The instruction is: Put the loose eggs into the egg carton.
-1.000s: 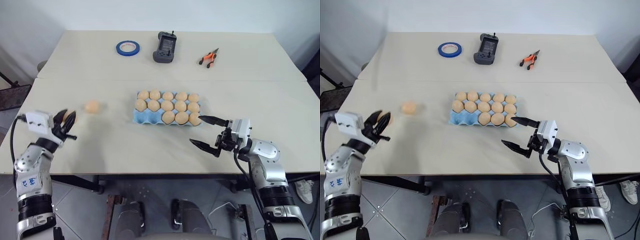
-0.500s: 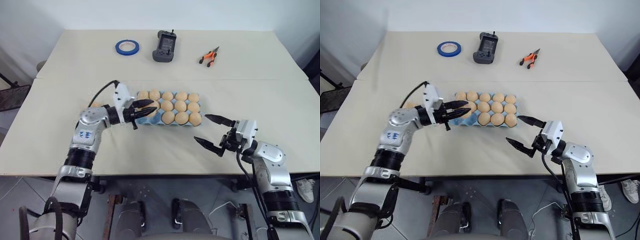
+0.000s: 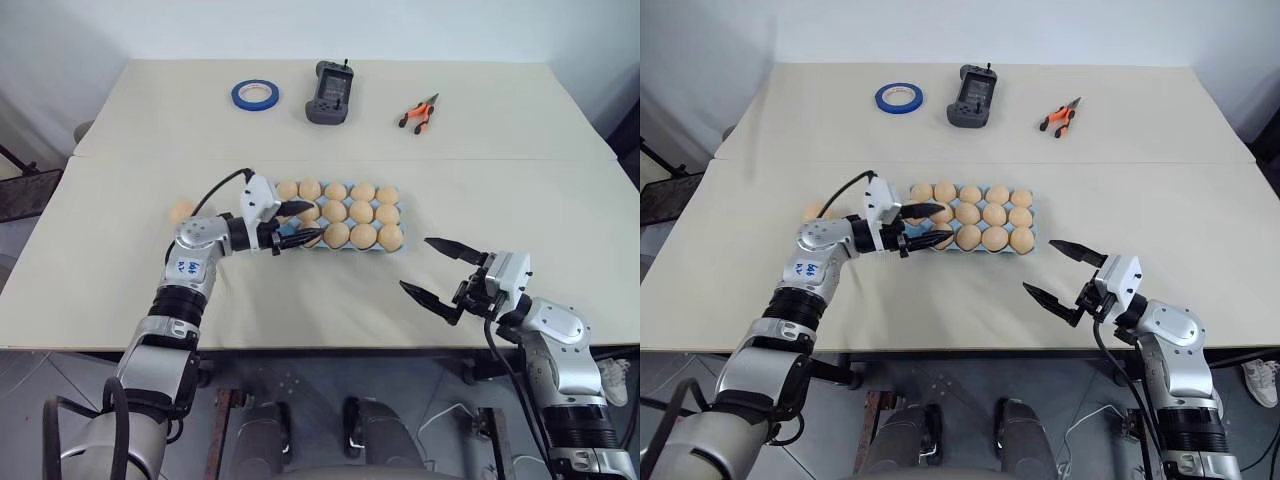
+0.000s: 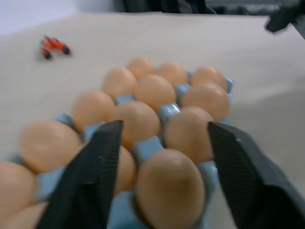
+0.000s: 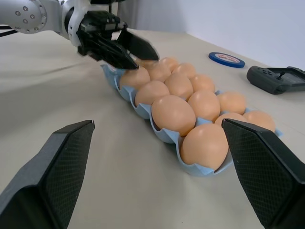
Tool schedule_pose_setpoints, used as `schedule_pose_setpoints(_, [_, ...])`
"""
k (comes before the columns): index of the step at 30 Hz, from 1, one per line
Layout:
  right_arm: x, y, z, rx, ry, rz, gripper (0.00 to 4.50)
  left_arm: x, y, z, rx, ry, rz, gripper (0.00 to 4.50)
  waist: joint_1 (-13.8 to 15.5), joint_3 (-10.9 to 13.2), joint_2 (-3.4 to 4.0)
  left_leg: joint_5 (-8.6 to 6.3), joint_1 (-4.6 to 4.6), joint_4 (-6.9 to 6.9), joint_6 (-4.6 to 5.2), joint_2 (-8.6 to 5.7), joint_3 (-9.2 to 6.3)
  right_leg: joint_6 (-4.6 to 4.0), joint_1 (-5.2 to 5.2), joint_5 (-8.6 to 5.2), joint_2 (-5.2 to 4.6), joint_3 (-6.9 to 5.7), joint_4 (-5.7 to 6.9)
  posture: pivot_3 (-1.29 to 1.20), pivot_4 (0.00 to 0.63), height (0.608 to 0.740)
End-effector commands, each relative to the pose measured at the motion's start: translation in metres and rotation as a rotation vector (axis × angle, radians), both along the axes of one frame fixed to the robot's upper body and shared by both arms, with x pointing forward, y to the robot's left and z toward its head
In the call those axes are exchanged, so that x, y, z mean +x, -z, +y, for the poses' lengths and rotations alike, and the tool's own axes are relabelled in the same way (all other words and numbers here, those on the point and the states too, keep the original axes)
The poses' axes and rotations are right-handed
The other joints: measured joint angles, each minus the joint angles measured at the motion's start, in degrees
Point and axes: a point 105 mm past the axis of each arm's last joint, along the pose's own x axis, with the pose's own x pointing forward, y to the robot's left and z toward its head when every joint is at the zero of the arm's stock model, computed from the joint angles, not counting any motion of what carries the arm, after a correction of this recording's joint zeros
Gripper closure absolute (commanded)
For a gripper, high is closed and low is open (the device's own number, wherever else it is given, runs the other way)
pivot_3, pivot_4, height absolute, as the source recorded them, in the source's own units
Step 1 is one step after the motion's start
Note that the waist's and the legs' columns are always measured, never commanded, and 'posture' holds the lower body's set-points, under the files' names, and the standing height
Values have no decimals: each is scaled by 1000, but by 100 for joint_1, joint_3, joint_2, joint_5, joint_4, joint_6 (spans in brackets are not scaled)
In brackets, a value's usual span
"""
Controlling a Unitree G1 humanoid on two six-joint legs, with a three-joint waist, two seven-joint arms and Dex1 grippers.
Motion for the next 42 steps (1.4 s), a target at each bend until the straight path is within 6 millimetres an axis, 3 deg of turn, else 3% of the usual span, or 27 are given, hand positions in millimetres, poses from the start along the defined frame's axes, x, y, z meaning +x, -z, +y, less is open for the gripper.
schedule_pose_setpoints(1, [1, -12, 0, 6, -19, -41, 0, -10, -33, 28, -98, -64, -134, 1328, -10, 0, 0, 0, 0, -1, 0, 0, -1, 0, 0, 0, 0, 0, 0, 0, 150, 740])
schedule_pose_setpoints(5, [3, -11, 5, 6, -53, -30, 0, -22, -29, 72, -128, -210, -120, 1328, -27, 0, 1, 0, 4, -4, -1, 1, 0, 0, 1, 0, -1, 6, 1, 0, 150, 740])
schedule_pose_setpoints(8, [5, -11, 8, 7, -74, -31, 0, -34, -20, 101, -122, -303, -93, 714, -54, 0, 0, 0, 4, -2, 0, 0, -1, 0, 2, 0, -6, 12, 4, 0, 150, 740])
schedule_pose_setpoints(10, [7, -13, 13, 9, -110, -35, 0, -46, -11, 133, -121, -462, -109, 126, -82, 0, 0, 0, 3, -1, 1, -1, -4, 0, 2, 0, -11, 22, 4, 0, 150, 740])
schedule_pose_setpoints(11, [8, -13, 15, 10, -124, -35, 0, -52, -8, 146, -108, -528, -125, 54, -105, 0, 0, -1, 4, -2, -1, -2, -7, -1, 4, 0, -19, 37, 4, 0, 150, 740])
schedule_pose_setpoints(18, [18, -14, 25, 3, -168, -45, 0, -81, 10, 186, -141, -770, -90, 54, -104, 0, 0, -14, 5, -17, -23, -14, -10, -2, 2, 1, -45, 44, -1, 0, 150, 740])
schedule_pose_setpoints(22, [22, -17, 30, 14, -181, -58, 0, -89, 24, 197, -130, -849, -49, 54, -109, 0, 0, -14, 5, -29, -24, -19, -9, -2, 2, 1, -52, 44, -11, 0, 150, 740])
schedule_pose_setpoints(28, [23, -18, 37, 16, -206, -64, 0, -77, 30, 193, -97, -874, -28, 54, -105, 0, 0, -15, 3, -41, -25, -19, -9, -2, 0, 1, -52, 41, -23, 0, 150, 740])
schedule_pose_setpoints(32, [26, -20, 37, 15, -204, -72, 0, -56, 28, 189, -80, -872, -15, 54, -105, 0, 0, -15, 2, -39, -25, -20, -8, -1, 1, 2, -52, 39, -23, 0, 150, 740])
schedule_pose_setpoints(35, [25, -20, 37, 14, -201, -77, 0, -29, 21, 188, -82, -897, -25, 54, -98, 0, 0, -14, 4, -37, -24, -20, -7, -1, 2, 2, -51, 35, -17, 0, 150, 740])
schedule_pose_setpoints(42, [23, -19, 34, 20, -175, -85, 0, 6, 33, 182, -47, -921, 57, 54, -136, -1, -1, -6, 2, -36, 1, -24, 16, 8, -1, 7, -48, -6, -18, 0, 150, 740])
